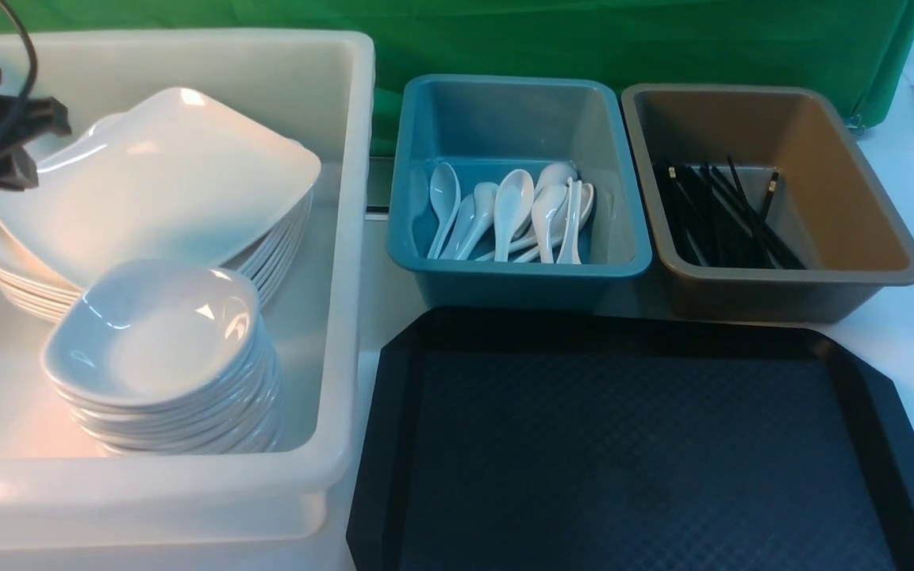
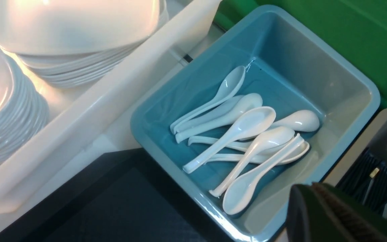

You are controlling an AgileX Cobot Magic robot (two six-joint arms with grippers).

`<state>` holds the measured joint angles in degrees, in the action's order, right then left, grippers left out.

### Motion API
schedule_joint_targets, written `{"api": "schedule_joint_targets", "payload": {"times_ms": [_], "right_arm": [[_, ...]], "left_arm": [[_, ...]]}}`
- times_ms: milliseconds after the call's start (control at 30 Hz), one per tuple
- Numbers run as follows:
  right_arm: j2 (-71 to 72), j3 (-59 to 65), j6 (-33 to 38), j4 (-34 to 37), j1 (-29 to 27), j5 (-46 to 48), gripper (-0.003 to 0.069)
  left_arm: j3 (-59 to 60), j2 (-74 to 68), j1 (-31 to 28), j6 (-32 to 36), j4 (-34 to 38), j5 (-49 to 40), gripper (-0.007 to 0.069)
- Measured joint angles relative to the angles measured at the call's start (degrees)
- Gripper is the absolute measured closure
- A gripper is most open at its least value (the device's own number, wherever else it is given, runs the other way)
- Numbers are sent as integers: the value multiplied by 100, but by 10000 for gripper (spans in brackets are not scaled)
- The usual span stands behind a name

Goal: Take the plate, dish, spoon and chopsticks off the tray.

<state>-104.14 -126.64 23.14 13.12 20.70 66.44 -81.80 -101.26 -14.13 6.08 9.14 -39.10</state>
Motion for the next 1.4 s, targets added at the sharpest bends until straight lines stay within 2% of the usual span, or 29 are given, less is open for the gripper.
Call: {"api": "schedule_joint_targets", "payload": {"times_ms": [267,467,800,1200,1400], "right_arm": [[0,0,-60,17,0,4,629],[0,0,-97,24,0,11,629],[0,0,-105,28,0,11,629],[0,0,-107,28,0,11,629],[0,0,-107,28,0,0,629]], "left_arm": [[-730,-719,-110,-141,-237,413,608],[-1247,-1443,-104,-67,-212,-563,608],[-1290,-1528,-104,-23,-322,-1120,608],[-1399,-1486,-74,-147,-334,-2241,608],[-1381,-1357,-74,-180,-372,-2364,608]]}}
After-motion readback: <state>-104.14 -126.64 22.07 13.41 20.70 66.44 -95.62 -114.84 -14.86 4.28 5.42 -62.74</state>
